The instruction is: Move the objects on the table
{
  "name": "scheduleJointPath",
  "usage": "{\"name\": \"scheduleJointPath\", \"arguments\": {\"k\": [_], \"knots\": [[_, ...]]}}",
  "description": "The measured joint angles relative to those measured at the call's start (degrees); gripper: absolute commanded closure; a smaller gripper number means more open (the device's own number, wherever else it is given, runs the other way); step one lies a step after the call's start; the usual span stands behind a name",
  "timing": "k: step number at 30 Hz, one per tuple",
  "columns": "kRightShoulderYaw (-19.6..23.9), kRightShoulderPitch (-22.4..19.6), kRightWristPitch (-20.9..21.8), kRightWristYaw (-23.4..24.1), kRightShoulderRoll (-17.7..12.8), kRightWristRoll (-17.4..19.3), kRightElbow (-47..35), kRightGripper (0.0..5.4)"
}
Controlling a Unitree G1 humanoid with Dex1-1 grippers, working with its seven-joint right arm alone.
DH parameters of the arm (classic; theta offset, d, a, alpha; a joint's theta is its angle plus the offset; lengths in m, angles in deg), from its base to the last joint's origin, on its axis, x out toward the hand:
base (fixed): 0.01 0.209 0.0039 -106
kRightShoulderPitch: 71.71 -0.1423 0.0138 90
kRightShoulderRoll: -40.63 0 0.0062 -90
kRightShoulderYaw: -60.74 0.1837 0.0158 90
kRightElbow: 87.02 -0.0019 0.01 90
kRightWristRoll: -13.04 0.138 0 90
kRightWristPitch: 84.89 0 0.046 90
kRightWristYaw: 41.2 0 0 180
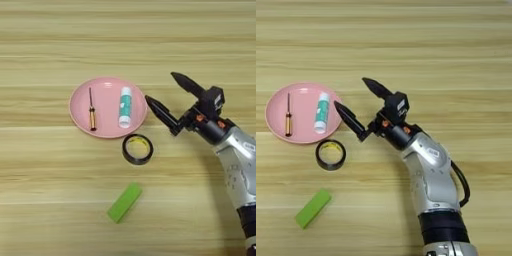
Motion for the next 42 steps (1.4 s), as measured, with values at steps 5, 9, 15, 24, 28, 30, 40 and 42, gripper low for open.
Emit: {"name": "scheduleJointPath", "arguments": {"k": [5, 9, 15, 24, 28, 30, 40, 42], "knots": [[-0.3, -0.3, -2.3, 0.5, -0.2, -0.4, -1.7, 0.05], [-1.3, -0.7, -3.6, 0.6, -0.4, -1.7, -2.9, 0.05], [-2.1, -1.1, -5.8, 0.7, -0.9, -3.1, -4.2, 0.05], [-3.8, -2.6, -8.6, 3.5, -1.2, -6.9, -5.7, 0.05], [-4.7, -3.4, -10.2, 5.1, -1.2, -8.5, -5.8, 0.05], [-5.2, -3.7, -11.4, 5.8, -1.2, -9.3, -5.8, 0.05], [-8.3, -4.0, -17.3, 9.7, -0.6, -13.5, -6.0, 0.05], [-8.8, -4.1, -18.1, 10.5, -0.3, -14.1, -6.1, 0.05]]}}
